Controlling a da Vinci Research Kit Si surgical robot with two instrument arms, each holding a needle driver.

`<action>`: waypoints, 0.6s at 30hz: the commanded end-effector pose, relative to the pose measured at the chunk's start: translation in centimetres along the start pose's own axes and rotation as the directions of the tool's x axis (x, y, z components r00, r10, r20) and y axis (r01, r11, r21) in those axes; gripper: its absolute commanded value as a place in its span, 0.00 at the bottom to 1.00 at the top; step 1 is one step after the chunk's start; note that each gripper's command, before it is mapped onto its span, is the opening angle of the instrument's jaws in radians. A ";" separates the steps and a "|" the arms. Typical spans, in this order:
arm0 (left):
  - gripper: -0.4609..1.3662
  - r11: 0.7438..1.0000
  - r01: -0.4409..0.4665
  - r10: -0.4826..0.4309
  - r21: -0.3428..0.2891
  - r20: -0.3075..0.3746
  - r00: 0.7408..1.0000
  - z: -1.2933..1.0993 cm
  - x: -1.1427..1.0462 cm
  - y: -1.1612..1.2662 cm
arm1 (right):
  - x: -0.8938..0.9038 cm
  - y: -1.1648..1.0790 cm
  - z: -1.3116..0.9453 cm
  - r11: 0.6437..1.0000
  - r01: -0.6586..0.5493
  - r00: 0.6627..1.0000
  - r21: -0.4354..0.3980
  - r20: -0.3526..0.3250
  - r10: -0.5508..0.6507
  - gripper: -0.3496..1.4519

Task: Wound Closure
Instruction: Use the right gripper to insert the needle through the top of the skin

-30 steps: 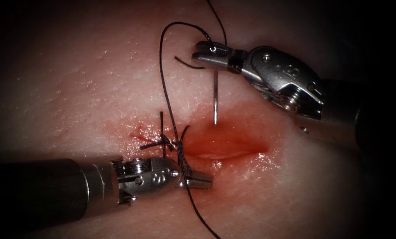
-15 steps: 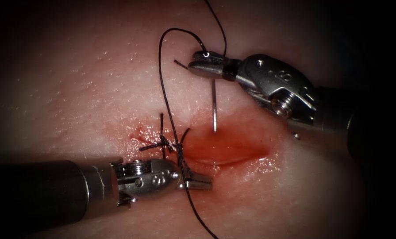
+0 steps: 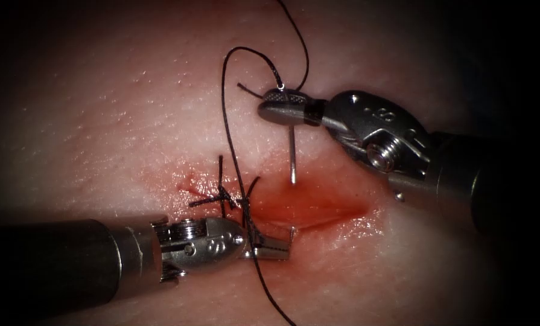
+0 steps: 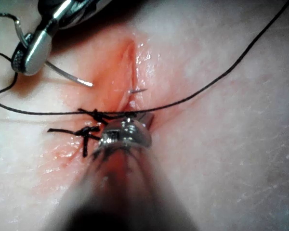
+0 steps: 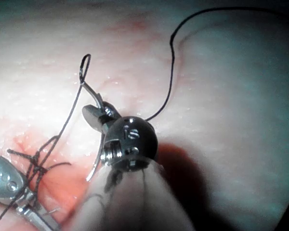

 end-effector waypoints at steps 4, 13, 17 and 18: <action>0.06 1.000 0.000 0.000 -0.008 0.000 1.000 -0.01 -0.01 0.00 | 0.01 0.00 0.01 0.997 -0.077 0.997 0.007 -0.005 0.077 0.00; 0.06 1.000 -0.001 0.001 -0.007 0.000 1.000 0.00 -0.01 0.01 | -0.03 -0.02 0.03 0.950 -0.300 0.954 0.084 0.005 0.301 0.00; 0.06 1.000 -0.001 0.001 -0.007 0.000 1.000 0.00 -0.02 0.01 | -0.06 -0.05 0.05 0.921 -0.377 0.926 0.097 0.019 0.377 0.00; 0.06 1.000 -0.001 0.001 -0.007 0.000 1.000 0.00 -0.02 0.01 | -0.07 -0.07 0.05 0.908 -0.409 0.912 0.096 0.023 0.409 0.00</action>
